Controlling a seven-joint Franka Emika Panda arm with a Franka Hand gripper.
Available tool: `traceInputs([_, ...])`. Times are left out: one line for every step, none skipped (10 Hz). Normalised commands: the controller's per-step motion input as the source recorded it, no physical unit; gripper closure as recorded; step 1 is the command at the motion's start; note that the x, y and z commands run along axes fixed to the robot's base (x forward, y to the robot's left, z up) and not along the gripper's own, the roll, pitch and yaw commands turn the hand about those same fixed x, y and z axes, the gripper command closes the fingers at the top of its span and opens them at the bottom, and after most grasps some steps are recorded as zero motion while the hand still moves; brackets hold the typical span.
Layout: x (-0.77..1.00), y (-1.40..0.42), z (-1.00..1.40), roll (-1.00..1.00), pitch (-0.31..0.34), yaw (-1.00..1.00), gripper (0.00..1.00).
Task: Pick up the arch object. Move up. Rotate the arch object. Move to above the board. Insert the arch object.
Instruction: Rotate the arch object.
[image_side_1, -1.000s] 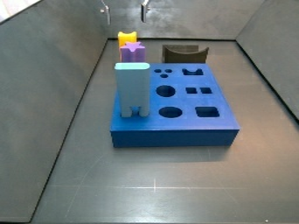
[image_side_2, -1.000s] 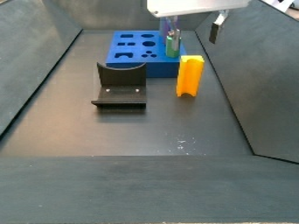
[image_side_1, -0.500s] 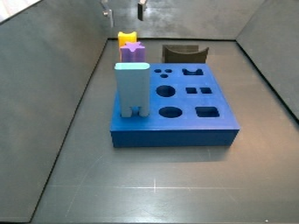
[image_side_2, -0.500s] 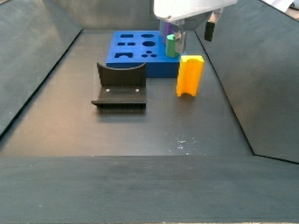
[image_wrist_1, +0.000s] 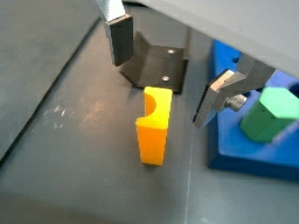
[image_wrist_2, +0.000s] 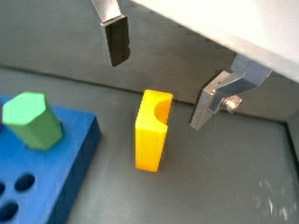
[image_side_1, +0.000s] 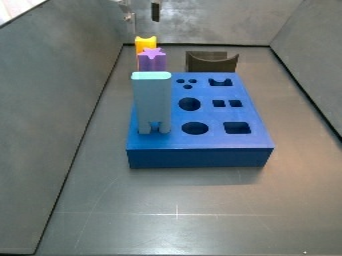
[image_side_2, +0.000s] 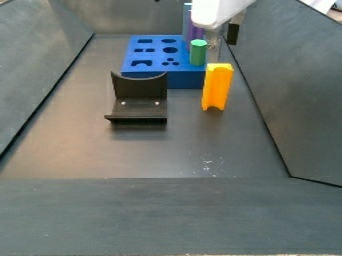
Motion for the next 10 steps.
traceInputs([0.04, 0.0, -0.04, 0.0, -0.004, 1.0, 0.0])
traceInputs([0.04, 0.0, -0.04, 0.0, -0.004, 1.0, 0.0])
traceInputs([0.04, 0.0, -0.04, 0.0, -0.004, 1.0, 0.0])
traceInputs([0.04, 0.0, -0.04, 0.0, -0.004, 1.0, 0.0])
traceInputs([0.04, 0.0, -0.04, 0.0, -0.005, 1.0, 0.0])
traceInputs([0.04, 0.0, -0.04, 0.0, -0.005, 1.0, 0.0])
traceInputs([0.04, 0.0, -0.04, 0.0, -0.005, 1.0, 0.0])
traceInputs([0.04, 0.0, -0.04, 0.0, -0.005, 1.0, 0.0])
traceInputs([0.04, 0.0, -0.04, 0.0, -0.005, 1.0, 0.0])
traceInputs([0.04, 0.0, -0.04, 0.0, -0.006, 1.0, 0.0])
